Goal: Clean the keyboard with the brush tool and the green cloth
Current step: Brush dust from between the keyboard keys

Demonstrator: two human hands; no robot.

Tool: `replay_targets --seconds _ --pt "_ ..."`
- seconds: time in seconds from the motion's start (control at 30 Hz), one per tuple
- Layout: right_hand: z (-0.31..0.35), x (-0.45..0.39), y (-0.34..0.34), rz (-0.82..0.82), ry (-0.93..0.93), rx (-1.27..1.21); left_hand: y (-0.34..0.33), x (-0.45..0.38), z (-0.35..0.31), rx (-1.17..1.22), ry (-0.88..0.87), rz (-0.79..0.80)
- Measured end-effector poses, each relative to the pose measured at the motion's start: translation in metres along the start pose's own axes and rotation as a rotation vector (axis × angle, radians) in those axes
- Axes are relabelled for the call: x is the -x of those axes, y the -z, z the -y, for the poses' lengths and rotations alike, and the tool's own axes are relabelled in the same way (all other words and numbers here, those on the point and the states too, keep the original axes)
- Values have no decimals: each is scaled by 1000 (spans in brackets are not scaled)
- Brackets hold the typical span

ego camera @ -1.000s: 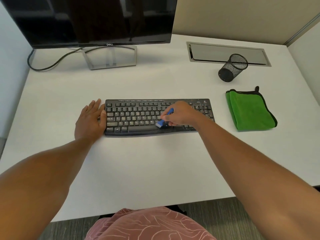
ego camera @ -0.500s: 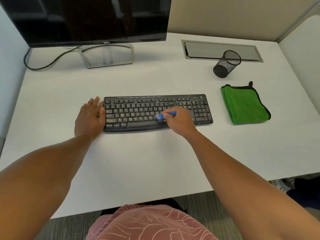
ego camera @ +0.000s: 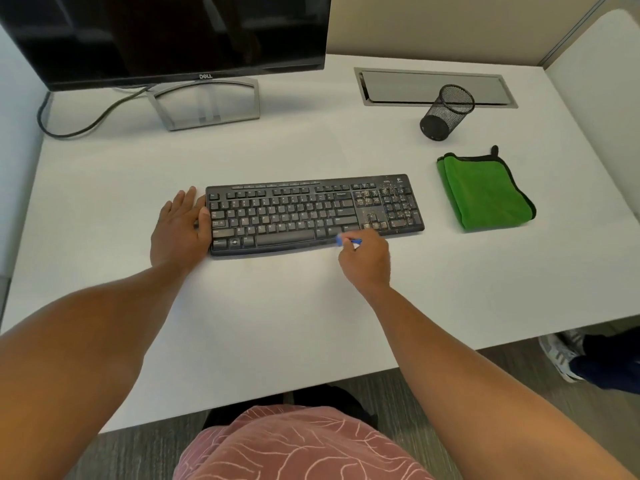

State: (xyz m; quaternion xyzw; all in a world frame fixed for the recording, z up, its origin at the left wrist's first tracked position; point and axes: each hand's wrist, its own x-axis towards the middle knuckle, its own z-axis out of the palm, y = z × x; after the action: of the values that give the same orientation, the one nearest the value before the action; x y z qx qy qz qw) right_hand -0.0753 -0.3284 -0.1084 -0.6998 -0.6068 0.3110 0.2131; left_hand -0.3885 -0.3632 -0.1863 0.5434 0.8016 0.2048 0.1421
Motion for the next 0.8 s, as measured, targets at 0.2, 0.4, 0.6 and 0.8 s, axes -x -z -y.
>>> replay_targets --seconds 0.2,0.4,0.6,0.8 --pt "7 1 4 -44 0 -198 1 0 1 2 -11 1" --pt "6 -5 5 -172 -74 9 0 0 1 6 -16 -7" --pt "21 5 -6 436 -30 -102 -1 -1 2 3 -20 -7" --pt "17 0 -6 -25 73 -83 -1 -1 2 -1 -22 -3"
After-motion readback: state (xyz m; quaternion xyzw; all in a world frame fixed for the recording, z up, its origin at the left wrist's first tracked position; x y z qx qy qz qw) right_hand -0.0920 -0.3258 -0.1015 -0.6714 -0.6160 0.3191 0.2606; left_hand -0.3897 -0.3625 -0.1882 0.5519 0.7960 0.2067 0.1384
